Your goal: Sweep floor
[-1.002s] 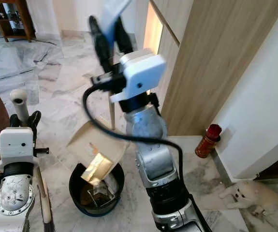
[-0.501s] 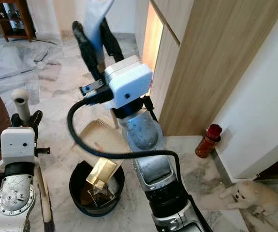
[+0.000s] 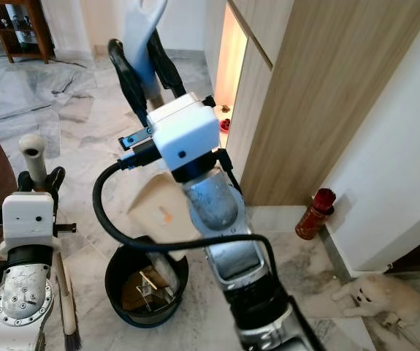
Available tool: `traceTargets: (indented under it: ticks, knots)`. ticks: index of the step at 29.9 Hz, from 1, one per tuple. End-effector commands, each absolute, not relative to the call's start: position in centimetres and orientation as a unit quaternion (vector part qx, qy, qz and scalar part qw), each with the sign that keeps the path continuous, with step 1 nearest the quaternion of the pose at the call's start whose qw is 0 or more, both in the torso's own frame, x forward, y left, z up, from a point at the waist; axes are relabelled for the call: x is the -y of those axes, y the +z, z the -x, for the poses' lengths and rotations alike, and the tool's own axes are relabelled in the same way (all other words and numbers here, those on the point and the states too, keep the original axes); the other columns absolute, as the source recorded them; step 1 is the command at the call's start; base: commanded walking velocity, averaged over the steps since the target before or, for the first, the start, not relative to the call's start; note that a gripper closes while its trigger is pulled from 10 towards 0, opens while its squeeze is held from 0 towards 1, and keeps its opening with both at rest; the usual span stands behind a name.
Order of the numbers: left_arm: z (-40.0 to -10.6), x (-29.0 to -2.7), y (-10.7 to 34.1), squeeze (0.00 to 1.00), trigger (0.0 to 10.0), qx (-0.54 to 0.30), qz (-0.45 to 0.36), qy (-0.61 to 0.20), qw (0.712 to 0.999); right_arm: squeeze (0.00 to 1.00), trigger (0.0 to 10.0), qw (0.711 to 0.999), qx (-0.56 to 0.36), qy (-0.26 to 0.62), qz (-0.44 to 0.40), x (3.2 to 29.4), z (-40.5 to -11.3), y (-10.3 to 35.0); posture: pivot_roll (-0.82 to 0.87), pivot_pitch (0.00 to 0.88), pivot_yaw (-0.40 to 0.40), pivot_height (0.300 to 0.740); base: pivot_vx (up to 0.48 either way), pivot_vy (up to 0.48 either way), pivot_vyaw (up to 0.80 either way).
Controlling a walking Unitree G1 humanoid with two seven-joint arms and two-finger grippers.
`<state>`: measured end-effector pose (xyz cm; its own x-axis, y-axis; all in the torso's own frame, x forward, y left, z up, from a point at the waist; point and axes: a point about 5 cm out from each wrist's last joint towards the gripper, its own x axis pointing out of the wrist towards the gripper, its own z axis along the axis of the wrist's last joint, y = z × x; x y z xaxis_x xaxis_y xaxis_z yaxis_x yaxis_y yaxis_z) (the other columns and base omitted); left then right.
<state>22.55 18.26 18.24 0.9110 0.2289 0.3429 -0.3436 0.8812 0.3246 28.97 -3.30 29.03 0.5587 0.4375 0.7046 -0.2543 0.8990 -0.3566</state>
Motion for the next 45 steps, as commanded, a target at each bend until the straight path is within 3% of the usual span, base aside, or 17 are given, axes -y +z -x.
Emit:
traceTargets:
  ticks: [1, 8, 18, 23, 35, 45]
  knots:
    - [-22.4, -17.9, 18.9, 0.00, 10.0, 0.171, -0.202, 0.139, 0.954, 0.00, 10.0, 0.887, 0.417, 0.140, 0.141, 5.5, -30.3, 29.4, 0.10, 0.050, -0.087, 0.740, 0.000, 0.000, 0.00]
    - [-21.6, -19.1, 18.4, 0.00, 10.0, 0.151, -0.192, 0.154, 0.958, 0.00, 10.0, 0.928, 0.294, 0.025, 0.226, 11.6, -34.3, 26.4, 0.10, 0.052, -0.085, 0.740, 0.000, 0.000, 0.00]
    - [-21.0, -21.8, 18.4, 0.00, 10.0, 0.140, -0.170, 0.201, 0.955, 0.00, 10.0, 0.967, 0.176, -0.001, 0.187, 14.8, -36.3, 22.2, 0.10, 0.059, -0.082, 0.740, 0.000, 0.000, 0.00]
    - [-20.7, -22.7, 18.1, 0.00, 10.0, 0.130, -0.164, 0.204, 0.956, 0.00, 10.0, 0.981, 0.122, -0.044, 0.145, 17.7, -37.0, 20.1, 0.10, 0.058, -0.076, 0.740, 0.000, 0.000, 0.00]
    - [-20.4, -23.6, 16.5, 0.00, 10.0, 0.097, -0.120, 0.221, 0.963, 0.00, 10.0, 0.988, 0.107, -0.036, 0.105, 18.2, -37.3, 18.4, 0.10, 0.062, -0.072, 0.740, 0.000, 0.000, 0.00]
    - [-20.7, -22.5, 15.7, 0.00, 10.0, 0.085, -0.098, 0.205, 0.970, 0.00, 10.0, 0.990, 0.093, -0.029, 0.098, 18.2, -37.2, 17.0, 0.10, 0.063, -0.070, 0.740, 0.000, 0.000, 0.00]
